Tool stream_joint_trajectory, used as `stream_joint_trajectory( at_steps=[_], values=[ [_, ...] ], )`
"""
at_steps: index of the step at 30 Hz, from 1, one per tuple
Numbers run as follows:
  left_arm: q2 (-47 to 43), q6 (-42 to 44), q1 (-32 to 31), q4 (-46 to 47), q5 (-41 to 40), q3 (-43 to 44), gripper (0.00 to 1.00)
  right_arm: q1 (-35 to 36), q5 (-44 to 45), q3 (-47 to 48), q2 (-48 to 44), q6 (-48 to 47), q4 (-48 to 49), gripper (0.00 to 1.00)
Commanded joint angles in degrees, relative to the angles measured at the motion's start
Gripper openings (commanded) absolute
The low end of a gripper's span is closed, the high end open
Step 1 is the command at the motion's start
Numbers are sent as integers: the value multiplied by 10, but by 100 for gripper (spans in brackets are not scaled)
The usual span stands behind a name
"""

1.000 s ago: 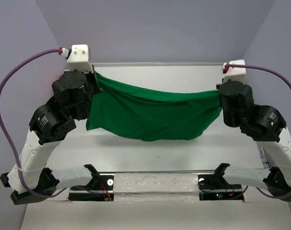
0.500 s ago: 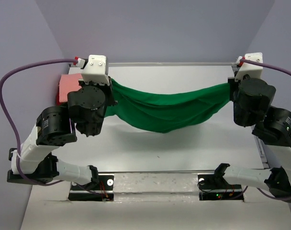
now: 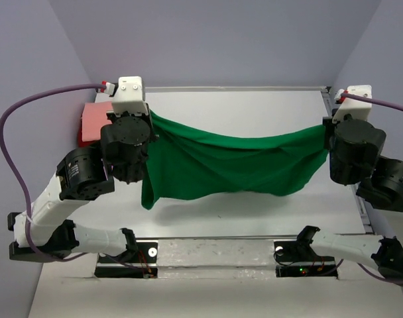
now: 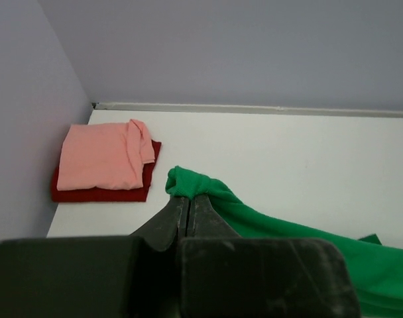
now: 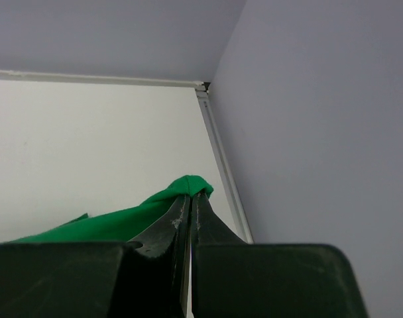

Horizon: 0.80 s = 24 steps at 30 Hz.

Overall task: Fold and stack the t-shirts
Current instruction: Flatten the tshirt out

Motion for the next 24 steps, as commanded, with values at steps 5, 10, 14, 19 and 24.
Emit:
stream_joint_trajectory(
  at_steps=[5,10,14,19,24],
  values=[
    [-26,95,179,177,154,-87,0,6,-21,-16,27,25,6,0],
    [-26,122,267,224,238,-109,0,6,-16,-30,29,5,29,0],
    [-15,131,333,228,288,-94,0,6,-17,-18,45,-1,35,0],
    [-20,146,337,231,280,-100,0,6,-15,-14,52,-1,37,0],
    [-43,152,332,224,259,-97,0,6,13,-12,37,-18,40,0]
  ],
)
